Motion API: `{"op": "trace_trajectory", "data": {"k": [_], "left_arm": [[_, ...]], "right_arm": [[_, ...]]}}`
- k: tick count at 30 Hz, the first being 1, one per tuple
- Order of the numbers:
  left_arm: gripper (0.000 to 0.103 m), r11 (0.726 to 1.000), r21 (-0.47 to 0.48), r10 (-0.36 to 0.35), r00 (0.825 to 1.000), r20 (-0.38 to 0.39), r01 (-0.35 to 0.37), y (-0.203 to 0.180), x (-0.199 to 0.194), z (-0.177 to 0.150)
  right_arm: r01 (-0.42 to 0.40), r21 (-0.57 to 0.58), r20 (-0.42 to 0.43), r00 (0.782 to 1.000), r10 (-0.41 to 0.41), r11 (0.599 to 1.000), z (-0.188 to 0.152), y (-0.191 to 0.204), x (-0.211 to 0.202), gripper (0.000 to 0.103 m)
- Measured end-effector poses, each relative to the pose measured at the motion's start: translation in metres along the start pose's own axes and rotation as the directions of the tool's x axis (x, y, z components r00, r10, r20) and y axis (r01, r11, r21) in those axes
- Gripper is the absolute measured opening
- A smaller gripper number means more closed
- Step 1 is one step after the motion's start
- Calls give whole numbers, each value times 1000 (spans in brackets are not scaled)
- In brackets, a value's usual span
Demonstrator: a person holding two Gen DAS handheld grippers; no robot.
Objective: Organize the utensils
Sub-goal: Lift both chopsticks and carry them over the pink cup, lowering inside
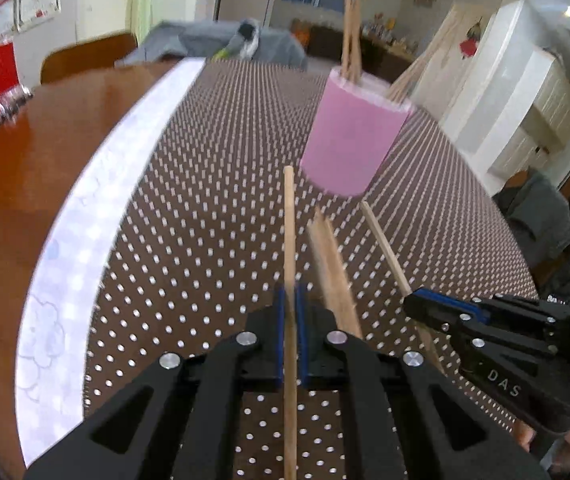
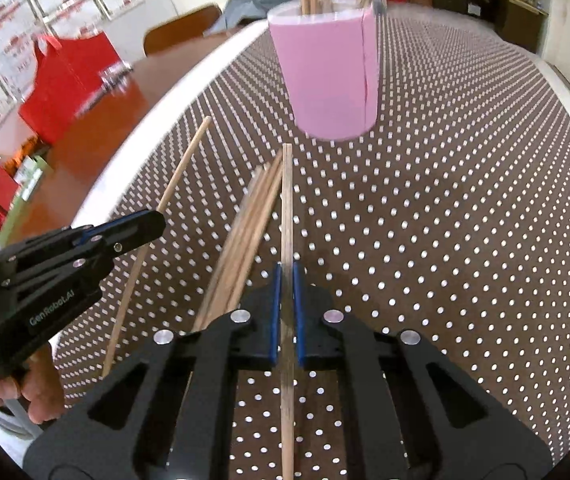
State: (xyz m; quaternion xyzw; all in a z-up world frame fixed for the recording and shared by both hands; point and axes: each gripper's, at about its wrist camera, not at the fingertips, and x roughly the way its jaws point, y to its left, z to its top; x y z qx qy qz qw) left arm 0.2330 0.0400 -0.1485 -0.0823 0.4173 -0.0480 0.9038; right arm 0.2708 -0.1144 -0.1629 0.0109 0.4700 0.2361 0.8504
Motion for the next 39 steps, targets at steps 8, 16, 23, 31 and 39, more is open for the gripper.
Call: {"op": "trace_trajectory", "data": {"k": [8, 16, 23, 31, 39], "left_arm": [[6, 990, 25, 132, 962, 239, -142, -26, -48, 4], [6, 975, 39, 183, 898, 400, -217, -54, -79, 10], [6, 970, 49, 181, 849, 496, -236, -70, -90, 28], [6, 976, 57, 138, 803, 579, -209, -80, -98, 63], [6, 984, 68, 74, 728, 682, -163, -88, -99, 94]], "right_arm": [[-86, 19, 190, 978, 80, 996, 2, -9, -51, 6], [-128, 23, 370, 923, 111, 992, 8, -14, -99, 6], [-150, 12, 543, 831, 120, 989, 18, -17, -137, 6], [-126, -9, 694, 713, 97, 992, 38, -18, -163, 6], [-129, -29, 750, 653, 107, 991, 59, -18, -157, 6]]}}
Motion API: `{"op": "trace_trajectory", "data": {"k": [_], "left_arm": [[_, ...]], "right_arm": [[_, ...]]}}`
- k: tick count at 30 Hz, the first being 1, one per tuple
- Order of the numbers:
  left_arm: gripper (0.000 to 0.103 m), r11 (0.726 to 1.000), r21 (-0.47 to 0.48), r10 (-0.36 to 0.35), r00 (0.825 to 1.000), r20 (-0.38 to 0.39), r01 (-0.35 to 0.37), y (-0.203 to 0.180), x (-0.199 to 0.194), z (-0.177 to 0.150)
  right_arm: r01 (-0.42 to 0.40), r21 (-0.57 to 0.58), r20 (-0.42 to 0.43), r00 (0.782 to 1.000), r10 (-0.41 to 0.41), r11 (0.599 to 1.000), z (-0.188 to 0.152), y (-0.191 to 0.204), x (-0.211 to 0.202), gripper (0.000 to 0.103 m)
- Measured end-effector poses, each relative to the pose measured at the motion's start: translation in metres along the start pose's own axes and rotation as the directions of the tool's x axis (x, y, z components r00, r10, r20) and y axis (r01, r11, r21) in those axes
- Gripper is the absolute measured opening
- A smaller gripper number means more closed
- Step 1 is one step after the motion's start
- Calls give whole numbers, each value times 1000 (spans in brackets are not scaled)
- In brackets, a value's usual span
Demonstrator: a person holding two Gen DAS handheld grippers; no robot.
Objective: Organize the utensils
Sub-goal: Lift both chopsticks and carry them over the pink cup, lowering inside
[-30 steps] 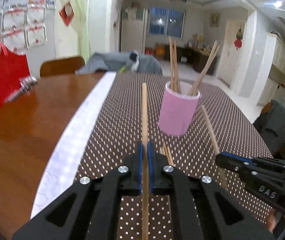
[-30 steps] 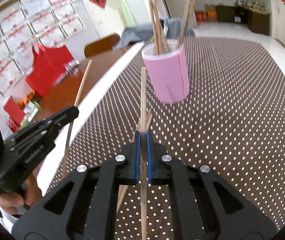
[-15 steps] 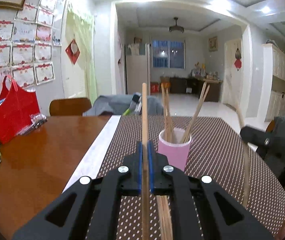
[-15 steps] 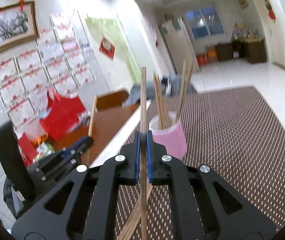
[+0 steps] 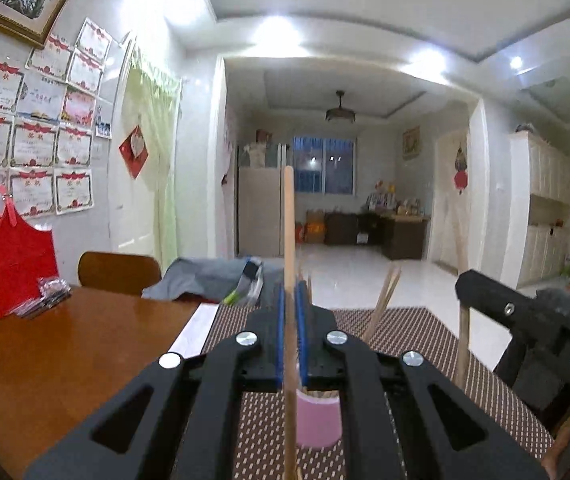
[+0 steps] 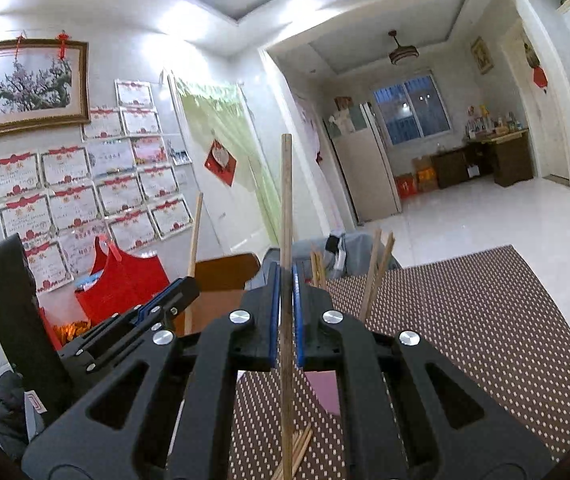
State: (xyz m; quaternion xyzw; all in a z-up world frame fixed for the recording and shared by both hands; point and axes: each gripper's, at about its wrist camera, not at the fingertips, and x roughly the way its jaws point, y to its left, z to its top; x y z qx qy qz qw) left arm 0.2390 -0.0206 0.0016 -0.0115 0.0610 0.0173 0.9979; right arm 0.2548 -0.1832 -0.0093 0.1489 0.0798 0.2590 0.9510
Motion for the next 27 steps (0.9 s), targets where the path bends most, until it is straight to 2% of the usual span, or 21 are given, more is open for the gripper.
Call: {"op": "trace_trajectory", "data": {"k": [6, 10, 18, 27], "left_arm": [[6, 997, -48, -55, 994, 96, 60, 2, 21, 1], [6, 992, -87, -79, 988, 130, 91, 6, 38, -4], [6, 964, -216, -128, 984, 124, 152, 25, 83, -14], [6, 955, -240, -131, 973, 189, 175, 29, 105, -20]], "right_arm": [[2, 1, 77, 997, -2, 1000, 0, -9, 13, 6], [4, 18, 103, 995, -6, 1000, 1, -18, 27, 6], [4, 43, 122, 993, -9, 999, -5, -28, 56, 6], [29, 29, 176, 984, -34, 999, -4, -28, 71, 6]]}}
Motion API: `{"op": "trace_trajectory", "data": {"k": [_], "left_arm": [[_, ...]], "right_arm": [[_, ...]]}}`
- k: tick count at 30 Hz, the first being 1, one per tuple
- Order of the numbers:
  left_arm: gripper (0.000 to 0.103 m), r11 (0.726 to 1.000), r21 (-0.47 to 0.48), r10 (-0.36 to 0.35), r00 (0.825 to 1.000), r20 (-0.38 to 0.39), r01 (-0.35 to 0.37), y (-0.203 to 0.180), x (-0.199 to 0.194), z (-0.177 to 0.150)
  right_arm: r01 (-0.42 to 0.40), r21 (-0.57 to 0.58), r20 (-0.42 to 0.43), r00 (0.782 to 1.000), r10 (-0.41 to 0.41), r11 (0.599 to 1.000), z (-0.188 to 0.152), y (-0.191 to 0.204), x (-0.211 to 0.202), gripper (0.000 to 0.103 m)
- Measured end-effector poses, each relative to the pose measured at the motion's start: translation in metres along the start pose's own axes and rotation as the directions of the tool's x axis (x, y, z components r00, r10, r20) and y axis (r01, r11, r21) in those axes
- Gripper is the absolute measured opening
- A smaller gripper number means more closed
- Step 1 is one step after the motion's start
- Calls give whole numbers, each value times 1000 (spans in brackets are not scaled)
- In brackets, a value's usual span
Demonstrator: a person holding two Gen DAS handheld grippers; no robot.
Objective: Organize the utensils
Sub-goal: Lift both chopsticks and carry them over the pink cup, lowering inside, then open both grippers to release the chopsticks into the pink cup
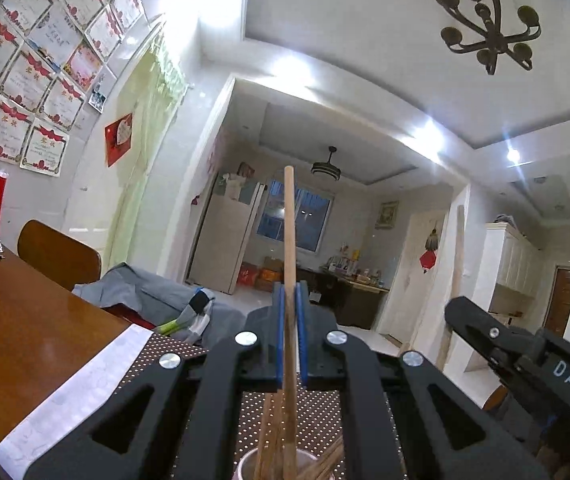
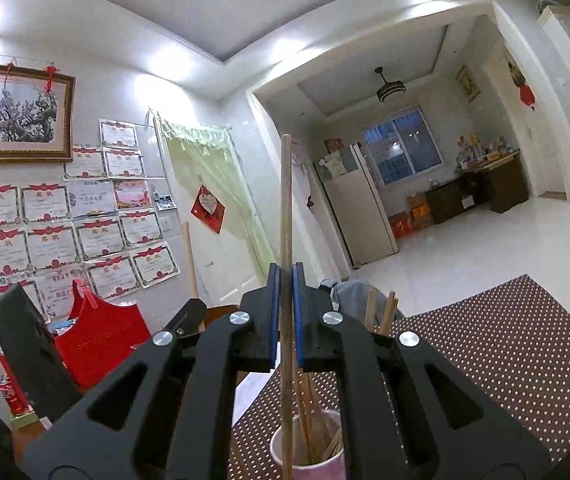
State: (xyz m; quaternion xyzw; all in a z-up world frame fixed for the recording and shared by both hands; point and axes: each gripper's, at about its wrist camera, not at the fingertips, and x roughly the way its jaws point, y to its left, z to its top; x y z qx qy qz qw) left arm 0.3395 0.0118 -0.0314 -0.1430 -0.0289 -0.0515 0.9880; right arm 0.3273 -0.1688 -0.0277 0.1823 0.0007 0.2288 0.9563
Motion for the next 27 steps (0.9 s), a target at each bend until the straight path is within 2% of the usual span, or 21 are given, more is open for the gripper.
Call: {"op": "trace_trajectory", "data": {"k": [11, 17, 22, 27], "left_arm": [[6, 1000, 27, -15, 998, 55, 14, -3, 14, -15], [6, 999, 34, -10, 1000, 23, 9, 1, 23, -29], [7, 999, 38, -8, 999, -37, 9, 2, 24, -36], [7, 996, 85, 0, 1000, -5, 0, -4, 15, -33]], "right_arm": [[37, -50, 38, 999, -35, 998, -13, 2, 18, 7], [49, -66, 60, 997, -45, 997, -14, 3, 23, 7], [52, -71, 69, 996, -48, 996, -15, 3, 27, 7], [49, -80, 54, 998, -44, 996, -19, 6, 30, 7]]}}
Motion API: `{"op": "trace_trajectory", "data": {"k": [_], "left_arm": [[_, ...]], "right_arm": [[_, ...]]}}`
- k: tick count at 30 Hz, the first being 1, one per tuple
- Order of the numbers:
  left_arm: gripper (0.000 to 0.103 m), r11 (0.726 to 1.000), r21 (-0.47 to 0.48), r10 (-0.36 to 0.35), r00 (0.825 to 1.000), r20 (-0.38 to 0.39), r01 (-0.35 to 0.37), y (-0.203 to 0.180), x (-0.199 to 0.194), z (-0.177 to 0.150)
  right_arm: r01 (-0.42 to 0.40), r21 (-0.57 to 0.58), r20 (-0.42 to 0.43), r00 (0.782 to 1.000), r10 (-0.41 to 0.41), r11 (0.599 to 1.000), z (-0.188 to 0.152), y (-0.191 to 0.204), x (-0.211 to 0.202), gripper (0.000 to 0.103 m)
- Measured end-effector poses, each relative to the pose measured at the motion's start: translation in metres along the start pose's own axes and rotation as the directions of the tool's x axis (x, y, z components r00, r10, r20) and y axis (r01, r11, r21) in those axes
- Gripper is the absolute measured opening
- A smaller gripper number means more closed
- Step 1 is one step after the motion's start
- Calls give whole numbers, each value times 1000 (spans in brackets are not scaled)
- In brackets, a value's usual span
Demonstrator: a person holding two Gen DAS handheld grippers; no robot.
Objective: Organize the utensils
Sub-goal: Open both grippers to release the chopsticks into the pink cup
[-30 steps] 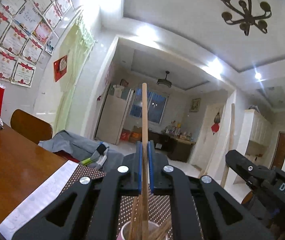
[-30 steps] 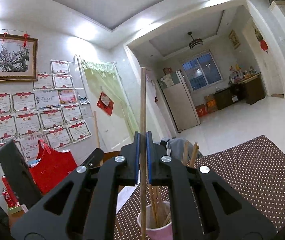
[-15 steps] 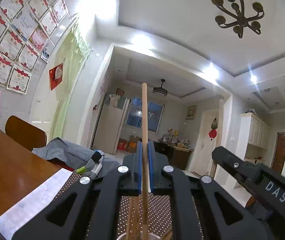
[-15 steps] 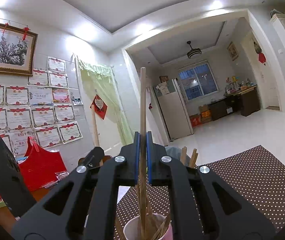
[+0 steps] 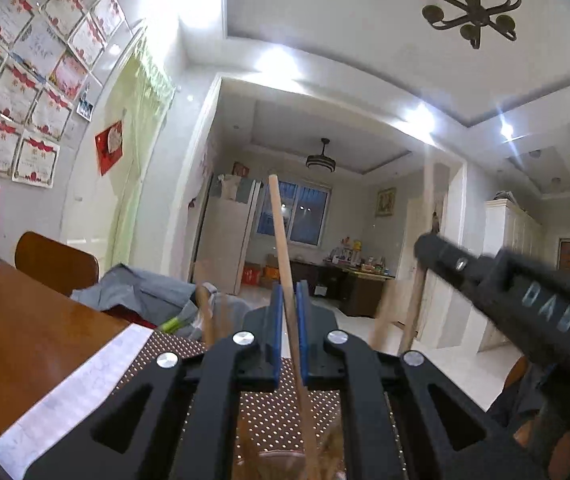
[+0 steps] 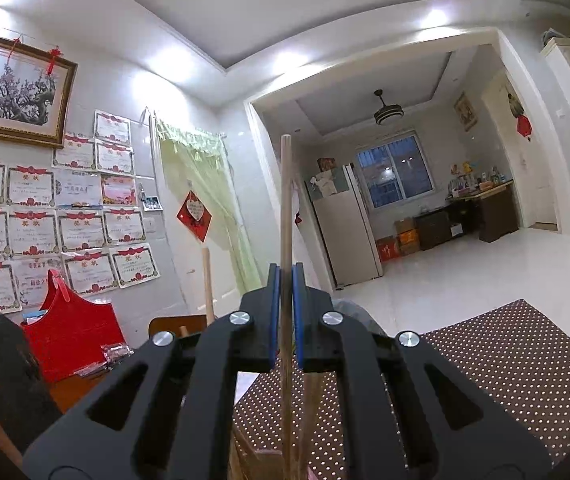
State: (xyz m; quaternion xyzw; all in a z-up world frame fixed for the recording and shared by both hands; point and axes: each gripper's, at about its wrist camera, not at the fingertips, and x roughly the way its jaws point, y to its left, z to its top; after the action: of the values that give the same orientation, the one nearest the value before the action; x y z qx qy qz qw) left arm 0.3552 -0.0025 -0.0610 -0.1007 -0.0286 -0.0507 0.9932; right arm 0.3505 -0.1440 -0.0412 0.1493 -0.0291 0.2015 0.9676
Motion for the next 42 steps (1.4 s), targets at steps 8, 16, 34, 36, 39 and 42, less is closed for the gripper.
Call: {"op": "trace_trajectory", "data": {"k": [8, 16, 34, 36, 39, 42], "left_arm": [[7, 1000, 13, 17, 1000, 24, -17, 3, -2, 5], [7, 999, 33, 35, 999, 8, -35, 7, -5, 1], [8, 997, -29, 67, 990, -120, -71, 42, -13, 13], [8, 997, -35, 67, 989, -129, -72, 44, -15, 12], [8, 996, -45, 66, 988, -136, -73, 47, -19, 14], [22, 996, -51, 67, 986, -151, -75, 51, -21, 19]], "right_arm": [[-4, -12, -50, 999, 3, 1000, -11, 2, 4, 7], [-3, -7, -88, 996, 3, 1000, -20, 0, 3, 7], [-3, -7, -164, 986, 2, 1000, -32, 4, -4, 7], [-1, -7, -171, 985, 0, 1000, -33, 5, -6, 7], [3, -12, -185, 983, -5, 1000, -34, 6, -8, 7], [3, -20, -202, 979, -7, 1000, -36, 8, -9, 7]]}}
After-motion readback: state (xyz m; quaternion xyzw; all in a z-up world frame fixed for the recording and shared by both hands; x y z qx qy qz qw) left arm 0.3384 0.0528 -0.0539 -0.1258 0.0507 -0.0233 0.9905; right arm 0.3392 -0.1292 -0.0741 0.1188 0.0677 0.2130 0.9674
